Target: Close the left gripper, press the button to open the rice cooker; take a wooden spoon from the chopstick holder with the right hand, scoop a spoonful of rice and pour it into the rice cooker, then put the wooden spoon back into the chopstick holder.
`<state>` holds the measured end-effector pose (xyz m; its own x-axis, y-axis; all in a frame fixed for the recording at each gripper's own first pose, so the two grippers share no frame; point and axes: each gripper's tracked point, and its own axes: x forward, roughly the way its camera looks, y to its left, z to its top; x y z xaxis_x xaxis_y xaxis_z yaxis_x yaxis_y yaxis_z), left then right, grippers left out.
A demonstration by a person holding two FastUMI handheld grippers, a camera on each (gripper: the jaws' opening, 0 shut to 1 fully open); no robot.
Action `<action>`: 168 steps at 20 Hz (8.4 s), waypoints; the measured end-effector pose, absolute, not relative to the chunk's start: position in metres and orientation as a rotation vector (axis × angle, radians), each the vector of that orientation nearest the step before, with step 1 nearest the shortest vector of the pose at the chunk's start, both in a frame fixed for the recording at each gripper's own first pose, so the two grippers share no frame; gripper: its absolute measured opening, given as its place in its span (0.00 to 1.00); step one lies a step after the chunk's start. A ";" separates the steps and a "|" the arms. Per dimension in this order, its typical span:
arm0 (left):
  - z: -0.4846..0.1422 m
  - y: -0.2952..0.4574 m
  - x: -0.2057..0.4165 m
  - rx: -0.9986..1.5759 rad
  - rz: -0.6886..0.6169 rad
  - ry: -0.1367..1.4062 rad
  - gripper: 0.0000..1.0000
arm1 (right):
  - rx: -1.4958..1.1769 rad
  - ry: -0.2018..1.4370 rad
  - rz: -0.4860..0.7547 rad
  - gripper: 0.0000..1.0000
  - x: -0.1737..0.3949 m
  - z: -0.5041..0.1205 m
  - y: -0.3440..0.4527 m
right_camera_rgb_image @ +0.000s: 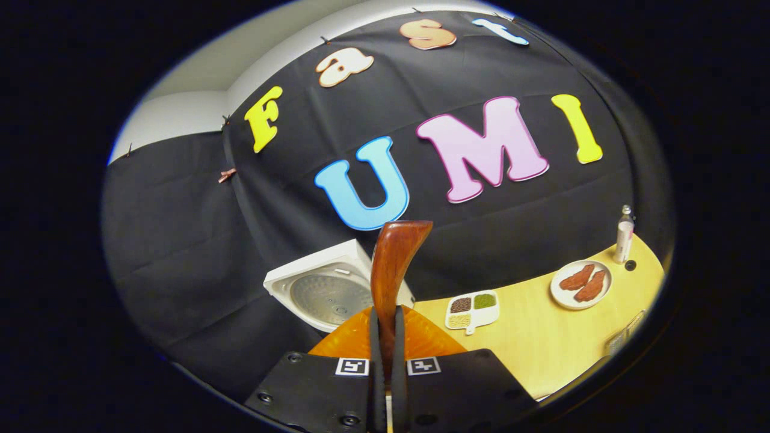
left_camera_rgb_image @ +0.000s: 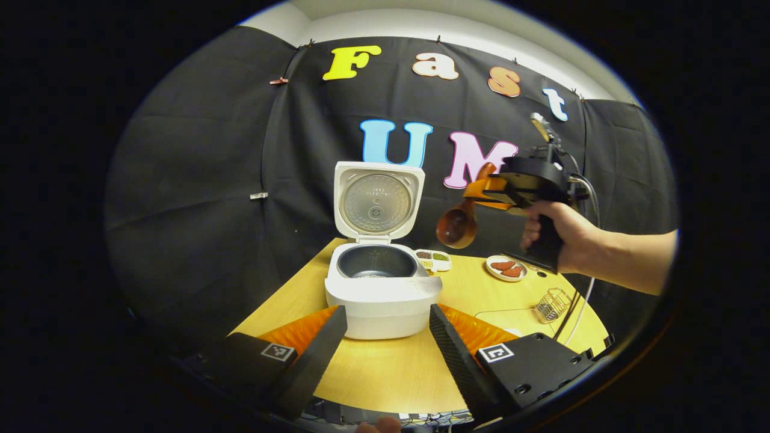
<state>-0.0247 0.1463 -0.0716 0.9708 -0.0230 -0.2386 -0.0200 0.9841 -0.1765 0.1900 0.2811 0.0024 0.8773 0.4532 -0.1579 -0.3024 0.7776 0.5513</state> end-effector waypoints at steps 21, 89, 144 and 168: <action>-0.049 0.052 -0.017 -0.102 -0.032 0.281 0.95 | 0.468 0.339 0.027 0.08 0.158 -0.154 -0.086; 0.077 0.226 0.403 -0.083 0.148 0.149 0.95 | 0.222 0.378 -0.188 0.99 -0.057 -0.069 -0.016; -0.007 0.120 0.124 -0.050 -0.004 0.077 0.95 | 0.168 0.236 0.032 0.98 -0.025 -0.003 0.011; 0.046 0.059 0.009 -0.055 -0.145 -0.044 0.95 | 0.152 0.102 0.043 0.98 -0.029 0.036 0.029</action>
